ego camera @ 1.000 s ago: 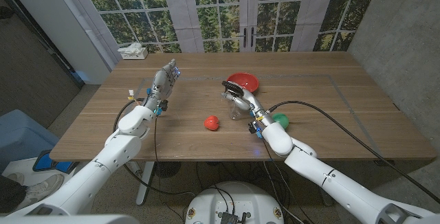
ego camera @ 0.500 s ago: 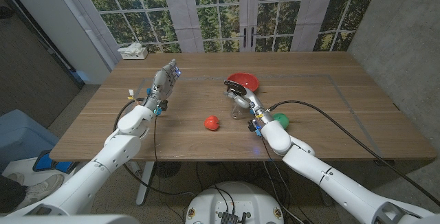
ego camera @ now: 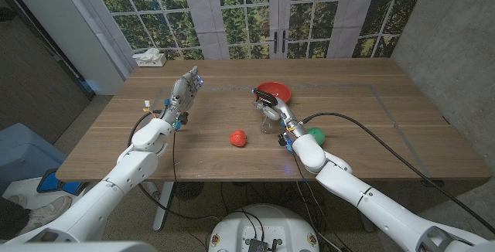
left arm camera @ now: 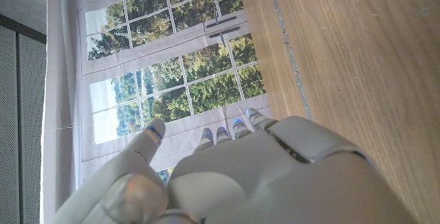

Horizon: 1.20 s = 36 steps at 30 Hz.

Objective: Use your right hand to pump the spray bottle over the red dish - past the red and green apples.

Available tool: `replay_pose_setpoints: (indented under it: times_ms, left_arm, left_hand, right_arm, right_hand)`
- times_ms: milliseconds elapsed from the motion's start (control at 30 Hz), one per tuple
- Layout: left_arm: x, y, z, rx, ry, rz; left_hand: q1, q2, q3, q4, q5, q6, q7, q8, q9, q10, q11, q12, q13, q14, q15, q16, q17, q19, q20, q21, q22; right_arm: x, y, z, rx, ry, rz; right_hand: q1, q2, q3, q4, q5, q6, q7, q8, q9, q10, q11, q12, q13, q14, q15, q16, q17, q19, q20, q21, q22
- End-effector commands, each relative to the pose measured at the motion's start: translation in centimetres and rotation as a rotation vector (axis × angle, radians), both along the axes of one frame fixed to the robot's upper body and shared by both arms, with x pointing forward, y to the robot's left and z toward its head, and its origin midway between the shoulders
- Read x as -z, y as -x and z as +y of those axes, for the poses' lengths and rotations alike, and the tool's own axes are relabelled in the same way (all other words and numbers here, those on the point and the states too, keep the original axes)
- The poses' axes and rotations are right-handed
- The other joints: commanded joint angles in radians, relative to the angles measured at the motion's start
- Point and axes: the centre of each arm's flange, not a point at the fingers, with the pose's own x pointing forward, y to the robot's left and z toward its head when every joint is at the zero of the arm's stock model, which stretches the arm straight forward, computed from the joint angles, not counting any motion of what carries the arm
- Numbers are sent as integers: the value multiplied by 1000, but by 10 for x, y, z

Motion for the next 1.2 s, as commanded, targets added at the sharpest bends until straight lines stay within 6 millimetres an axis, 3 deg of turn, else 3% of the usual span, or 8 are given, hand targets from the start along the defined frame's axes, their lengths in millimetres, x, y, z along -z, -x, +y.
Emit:
replay_pose_setpoints:
  times_ms: [33, 233, 400, 500, 600, 900, 1133, 1200]
  left_arm:
    - [2, 1, -3, 4, -3, 5]
    - [2, 2, -3, 3, -3, 8]
    - [2, 3, -4, 2, -3, 5]
    - [2, 3, -5, 1, -2, 4]
    - [2, 3, -6, 2, -6, 5]
    - [3, 5, -8, -2, -6, 7]
    - [3, 7, -8, -4, -6, 6]
    - [3, 7, -8, -3, -5, 6]
  left_hand:
    - [-6, 87, 1, 9, -1, 3, 1, 4, 1, -53, 7, 5, 3, -100, -56, 4, 3, 2, -69, -2, 5]
    - [-12, 87, 1, 17, -1, 5, 3, 4, 1, -51, 9, 6, 3, -100, -55, 5, 5, 2, -68, -2, 5]
    - [-15, 87, 0, 22, 0, 6, 4, 4, 1, -50, 9, 6, 3, -101, -55, 5, 6, 2, -68, -3, 5]
    - [-17, 86, 1, 25, 1, 6, 4, 3, 1, -50, 9, 5, 3, -101, -55, 5, 6, 2, -69, -3, 5]
    - [-18, 86, 1, 27, 1, 7, 4, 3, 1, -51, 8, 5, 3, -102, -55, 4, 6, 2, -68, -4, 5]
    - [-20, 86, 3, 30, 3, 6, 3, 2, 1, -51, 8, 5, 3, -102, -55, 3, 5, 2, -68, -4, 5]
    - [-19, 87, 5, 30, 4, 6, 2, 2, 1, -52, 9, 4, 3, -103, -55, 2, 4, 2, -67, -5, 5]
    - [-19, 87, 5, 30, 4, 6, 1, 1, 1, -53, 8, 3, 3, -104, -56, 2, 4, 2, -67, -5, 5]
  right_arm:
    - [-1, 1, -2, 6, -57, 3]
    - [0, 2, -3, 8, -79, -3]
    - [-2, 3, -3, 0, -79, -8]
    - [-3, 2, -4, 2, -75, 6]
    - [-4, 1, -5, -18, -76, 40]
    - [-4, -3, -8, -51, -70, 101]
    - [-5, 0, -8, -47, -79, 82]
    - [-6, 0, -9, -44, -68, 74]
  right_hand:
    - [94, 16, 86, 5, 7, 77, 0, 14, 9, 29, -6, 11, 33, 41, -179, 54, 116, -35, -50, 117, 102]
    - [222, 4, 117, -28, -11, 239, 5, 56, 61, 57, -22, 1, 99, 76, -177, 170, 351, -104, -76, 357, 235]
    - [267, -3, 96, -46, -15, 313, 17, 107, 129, 82, -23, -14, 140, 108, -172, 254, 363, -128, -101, 537, 304]
    - [275, -10, 93, -54, -14, 334, 59, 132, 157, 95, -19, -16, 154, 123, -170, 276, 363, -124, -105, 582, 310]
    - [288, -7, 110, -59, -10, 336, 91, 158, 191, 130, -6, -6, 170, 146, -169, 305, 366, -117, -107, 586, 290]
    - [326, -1, 171, -46, -2, 222, 110, 243, 357, 228, -6, 48, 257, 163, -166, 359, 367, -73, -110, 562, 208]
    - [333, 1, 175, -41, -4, 169, 100, 295, 449, 222, 3, 69, 317, 155, -167, 373, 367, -65, -134, 560, 180]
    - [351, -5, 171, -58, -3, 150, 95, 345, 521, 223, 5, 85, 358, 156, -165, 382, 365, -68, -135, 568, 168]
